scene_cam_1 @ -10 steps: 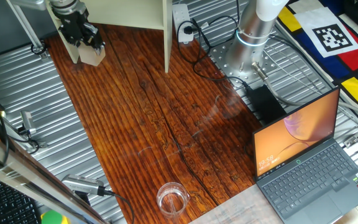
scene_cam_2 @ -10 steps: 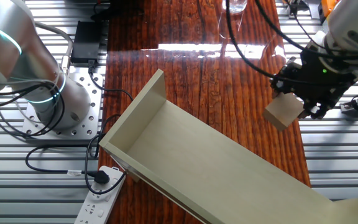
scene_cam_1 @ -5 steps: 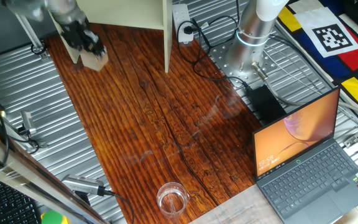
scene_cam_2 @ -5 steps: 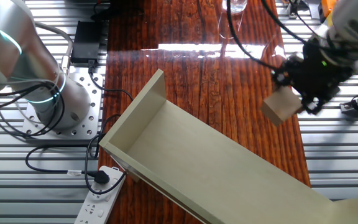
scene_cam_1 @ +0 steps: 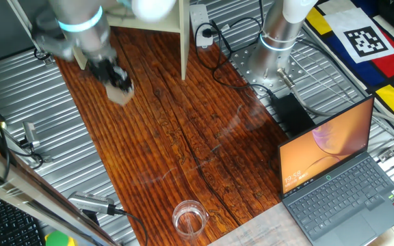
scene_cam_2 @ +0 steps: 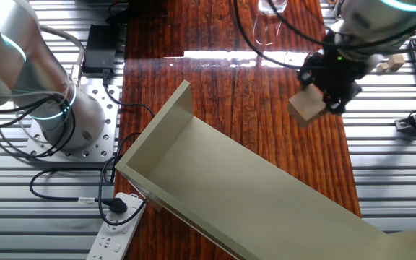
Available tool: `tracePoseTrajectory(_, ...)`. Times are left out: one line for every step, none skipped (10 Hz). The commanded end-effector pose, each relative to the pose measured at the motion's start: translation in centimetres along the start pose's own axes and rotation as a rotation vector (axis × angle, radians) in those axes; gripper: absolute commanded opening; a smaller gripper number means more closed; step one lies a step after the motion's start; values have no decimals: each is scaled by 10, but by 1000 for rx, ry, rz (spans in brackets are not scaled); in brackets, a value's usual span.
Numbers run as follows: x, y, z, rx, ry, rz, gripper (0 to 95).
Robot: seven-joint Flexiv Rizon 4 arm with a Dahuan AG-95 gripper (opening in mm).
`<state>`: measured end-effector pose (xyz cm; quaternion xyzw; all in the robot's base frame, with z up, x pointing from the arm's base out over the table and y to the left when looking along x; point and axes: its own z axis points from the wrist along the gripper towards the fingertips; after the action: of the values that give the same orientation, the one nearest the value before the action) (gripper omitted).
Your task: Take the object down from the shelf
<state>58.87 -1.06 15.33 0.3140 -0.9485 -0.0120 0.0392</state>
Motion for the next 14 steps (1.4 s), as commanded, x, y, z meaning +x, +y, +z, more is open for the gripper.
tracePoseTrajectory(-6,12,35,1,-19,-6,0)
tracePoseTrajectory(-6,14,46,2,-19,-7,0)
tracePoseTrajectory(-6,16,54,5,-21,-11,0)
tracePoseTrajectory(-5,16,66,5,-22,-24,0)
tracePoseTrajectory(-5,16,69,6,-21,-29,0)
tracePoseTrajectory(-4,16,75,4,-26,-26,0)
tracePoseTrajectory(-3,17,85,5,-34,-22,0)
tracePoseTrajectory(-2,17,90,6,-40,-23,0)
tracePoseTrajectory(-2,17,91,9,-38,-38,0)
tracePoseTrajectory(-2,17,91,13,-37,-54,0)
tracePoseTrajectory(-1,17,92,13,-39,-72,190)
tracePoseTrajectory(-1,17,92,16,-43,-83,380)
tracePoseTrajectory(-1,17,92,17,-43,-97,380)
tracePoseTrajectory(-1,17,92,17,-43,-108,570)
